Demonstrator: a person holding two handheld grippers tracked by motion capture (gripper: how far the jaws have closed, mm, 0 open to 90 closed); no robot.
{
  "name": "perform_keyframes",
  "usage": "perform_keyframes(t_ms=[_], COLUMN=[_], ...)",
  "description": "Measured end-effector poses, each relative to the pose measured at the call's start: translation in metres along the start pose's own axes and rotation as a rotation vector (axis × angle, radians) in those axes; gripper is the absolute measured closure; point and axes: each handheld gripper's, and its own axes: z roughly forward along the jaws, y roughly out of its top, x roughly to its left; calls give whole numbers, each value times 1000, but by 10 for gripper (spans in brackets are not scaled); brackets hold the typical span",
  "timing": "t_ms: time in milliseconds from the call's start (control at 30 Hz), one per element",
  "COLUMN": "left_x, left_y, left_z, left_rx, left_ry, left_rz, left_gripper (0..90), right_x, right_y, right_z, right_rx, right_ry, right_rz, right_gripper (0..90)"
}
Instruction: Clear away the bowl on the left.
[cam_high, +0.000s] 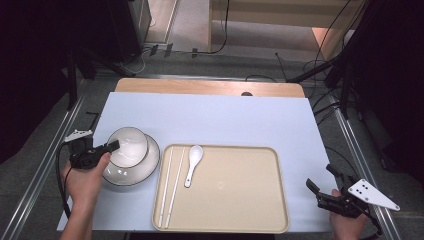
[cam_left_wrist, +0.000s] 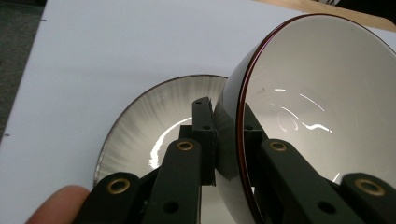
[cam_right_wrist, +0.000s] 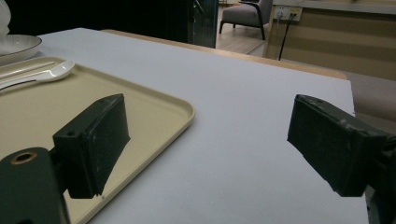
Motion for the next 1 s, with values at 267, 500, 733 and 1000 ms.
perform_keyframes(t_ms=[267, 500, 733, 1000], left_x=[-18, -32, -46, -63], left_y=[-2, -5, -10, -17], left_z=[-4, -9, -11, -12], left_rx=[1, 9, 16, 24], left_ry=[-42, -75, -112, -147], left_rz=[26, 53, 75, 91], left_gripper=[829, 829, 829, 829], right_x=[0, 0, 0, 0], right_y=[0, 0, 0, 1], right_z=[0, 0, 0, -1], right_rx=[1, 0, -1, -2], right_ry=[0, 0, 0, 0], right_rz=[0, 0, -2, -2], right_gripper=[130, 131, 131, 130])
